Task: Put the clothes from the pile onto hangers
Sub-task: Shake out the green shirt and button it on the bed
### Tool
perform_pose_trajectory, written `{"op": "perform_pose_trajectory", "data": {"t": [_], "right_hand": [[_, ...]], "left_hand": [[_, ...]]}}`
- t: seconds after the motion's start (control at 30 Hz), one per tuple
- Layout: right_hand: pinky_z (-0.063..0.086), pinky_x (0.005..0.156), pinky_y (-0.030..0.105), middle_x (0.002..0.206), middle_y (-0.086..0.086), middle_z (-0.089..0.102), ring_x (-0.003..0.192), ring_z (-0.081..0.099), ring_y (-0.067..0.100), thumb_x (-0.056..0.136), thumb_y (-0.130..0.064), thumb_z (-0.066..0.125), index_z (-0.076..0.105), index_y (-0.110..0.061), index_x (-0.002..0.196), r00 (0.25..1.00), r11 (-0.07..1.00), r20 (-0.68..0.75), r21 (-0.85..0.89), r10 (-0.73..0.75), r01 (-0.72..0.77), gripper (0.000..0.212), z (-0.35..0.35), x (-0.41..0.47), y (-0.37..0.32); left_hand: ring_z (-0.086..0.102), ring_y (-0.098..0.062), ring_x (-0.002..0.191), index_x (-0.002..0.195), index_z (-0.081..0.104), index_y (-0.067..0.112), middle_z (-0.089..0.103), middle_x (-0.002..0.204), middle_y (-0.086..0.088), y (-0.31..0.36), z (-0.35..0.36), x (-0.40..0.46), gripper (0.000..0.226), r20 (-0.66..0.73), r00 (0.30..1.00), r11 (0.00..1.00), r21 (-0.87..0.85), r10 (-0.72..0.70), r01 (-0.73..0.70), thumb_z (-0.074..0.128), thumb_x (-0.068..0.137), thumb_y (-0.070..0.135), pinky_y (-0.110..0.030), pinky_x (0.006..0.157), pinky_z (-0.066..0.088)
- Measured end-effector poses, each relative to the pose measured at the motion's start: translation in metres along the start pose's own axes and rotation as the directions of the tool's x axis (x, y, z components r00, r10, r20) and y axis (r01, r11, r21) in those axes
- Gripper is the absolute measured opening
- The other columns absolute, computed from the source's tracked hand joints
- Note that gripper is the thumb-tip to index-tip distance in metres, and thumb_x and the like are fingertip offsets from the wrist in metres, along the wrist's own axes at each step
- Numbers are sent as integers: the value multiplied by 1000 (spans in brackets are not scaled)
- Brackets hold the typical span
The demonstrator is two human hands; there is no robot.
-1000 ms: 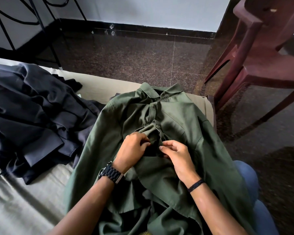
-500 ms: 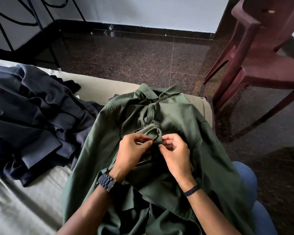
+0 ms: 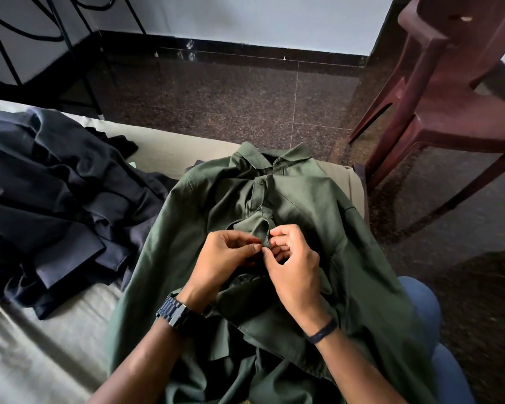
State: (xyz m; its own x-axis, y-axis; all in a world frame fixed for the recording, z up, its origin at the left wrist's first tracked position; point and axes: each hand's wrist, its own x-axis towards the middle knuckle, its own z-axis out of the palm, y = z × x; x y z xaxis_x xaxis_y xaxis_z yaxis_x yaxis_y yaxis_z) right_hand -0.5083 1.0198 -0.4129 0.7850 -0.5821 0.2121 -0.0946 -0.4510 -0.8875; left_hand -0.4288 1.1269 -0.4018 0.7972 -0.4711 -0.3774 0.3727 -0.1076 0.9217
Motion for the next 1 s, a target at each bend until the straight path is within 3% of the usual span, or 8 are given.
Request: {"op": "perform_pose_trajectory", "data": {"t": [0.27, 0.4, 0.67, 0.87, 1.0], "right_hand": [[45, 62, 5, 79, -8, 66, 69, 63, -1, 78, -4, 74, 58, -15, 97, 999, 999, 34, 47, 12, -14, 27, -1, 0, -3], [45, 62, 5, 81, -6, 66, 72, 64, -1, 80, -3, 71, 58, -15, 100, 997, 998, 70, 57, 31, -35, 26, -4, 3, -5], [44, 64, 3, 80, -9, 64, 75, 63, -5, 80, 0, 70, 57, -13, 102, 994, 997, 97, 38, 58, -62, 29, -5, 6, -3], [44, 61, 3, 80, -7, 68, 69, 63, -6, 84, -5, 68, 56, -13, 102, 987, 997, 153, 52, 53, -62, 23, -8, 7, -6], [56, 63, 21, 79, -1, 72, 66, 68, 6, 85, 0, 62, 53, -15, 100, 972, 975, 198, 155, 129, -161, 23, -10, 13, -4]], "left_hand": [[68, -24, 69, 87, 70, -1, 71, 78, -20, -1, 1, 3, 5, -16, 999, 994, 104, 28, -26, 68, 82, -3, -27, 66, 59], [67, -20, 65, 87, 68, -3, 70, 74, -17, -3, 0, 2, 5, 0, 1000, 999, 39, 28, -28, 66, 83, -5, -26, 62, 58], [67, -21, 69, 88, 68, -1, 70, 80, -20, -8, 0, 0, 7, -10, 999, 1000, 1, 31, -31, 64, 85, -5, -31, 70, 57], [67, -13, 61, 85, 67, 1, 70, 69, -10, -8, 0, 2, 7, -52, 998, 999, 13, 45, -44, 66, 83, -5, -21, 59, 56], [64, -7, 58, 83, 67, 4, 70, 65, -2, -8, 0, 4, 9, -56, 997, 997, 55, 52, -49, 65, 84, -5, -16, 57, 51]]}}
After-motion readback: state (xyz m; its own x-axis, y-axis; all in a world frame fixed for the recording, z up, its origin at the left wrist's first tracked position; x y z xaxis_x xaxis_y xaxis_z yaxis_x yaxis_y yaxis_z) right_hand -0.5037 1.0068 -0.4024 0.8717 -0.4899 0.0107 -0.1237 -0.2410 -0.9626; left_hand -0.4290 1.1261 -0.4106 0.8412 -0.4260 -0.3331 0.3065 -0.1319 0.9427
